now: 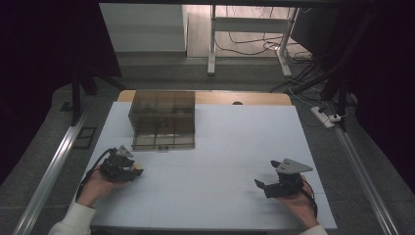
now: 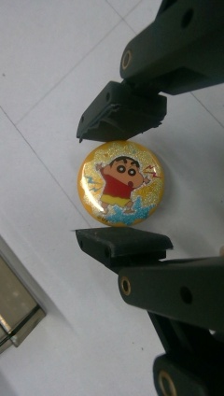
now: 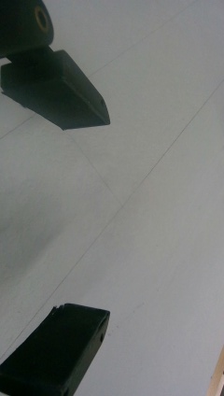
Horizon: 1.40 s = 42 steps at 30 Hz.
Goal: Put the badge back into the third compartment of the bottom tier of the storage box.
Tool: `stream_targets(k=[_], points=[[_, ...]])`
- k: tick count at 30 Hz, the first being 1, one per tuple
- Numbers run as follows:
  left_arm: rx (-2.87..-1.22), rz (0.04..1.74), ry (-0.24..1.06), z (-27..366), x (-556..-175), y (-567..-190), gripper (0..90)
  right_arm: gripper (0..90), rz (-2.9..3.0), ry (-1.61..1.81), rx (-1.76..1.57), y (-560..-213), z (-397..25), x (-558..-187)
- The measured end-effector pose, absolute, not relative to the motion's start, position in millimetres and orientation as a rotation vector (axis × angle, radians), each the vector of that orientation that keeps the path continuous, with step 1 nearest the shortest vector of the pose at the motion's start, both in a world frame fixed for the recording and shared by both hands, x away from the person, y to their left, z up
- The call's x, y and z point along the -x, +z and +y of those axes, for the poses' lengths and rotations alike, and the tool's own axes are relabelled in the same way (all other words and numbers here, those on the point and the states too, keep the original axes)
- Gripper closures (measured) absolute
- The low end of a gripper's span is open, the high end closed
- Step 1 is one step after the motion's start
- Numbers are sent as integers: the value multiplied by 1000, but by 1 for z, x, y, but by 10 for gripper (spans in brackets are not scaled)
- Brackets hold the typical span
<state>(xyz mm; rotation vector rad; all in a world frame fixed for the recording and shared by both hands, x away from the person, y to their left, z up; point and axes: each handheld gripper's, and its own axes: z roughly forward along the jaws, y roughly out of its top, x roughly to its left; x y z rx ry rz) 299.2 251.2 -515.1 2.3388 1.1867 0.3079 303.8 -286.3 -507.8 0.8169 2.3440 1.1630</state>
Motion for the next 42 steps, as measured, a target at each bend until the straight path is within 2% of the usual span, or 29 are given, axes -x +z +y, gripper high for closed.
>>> stream_targets(k=[20,42], points=[[-2258,1170,302,255,-296,-504,466,66,2349,1149,-815,-508,-286,-304],[-2034,1158,406,265,-287,-482,466,66,2356,1144,-812,-509,-285,-304]])
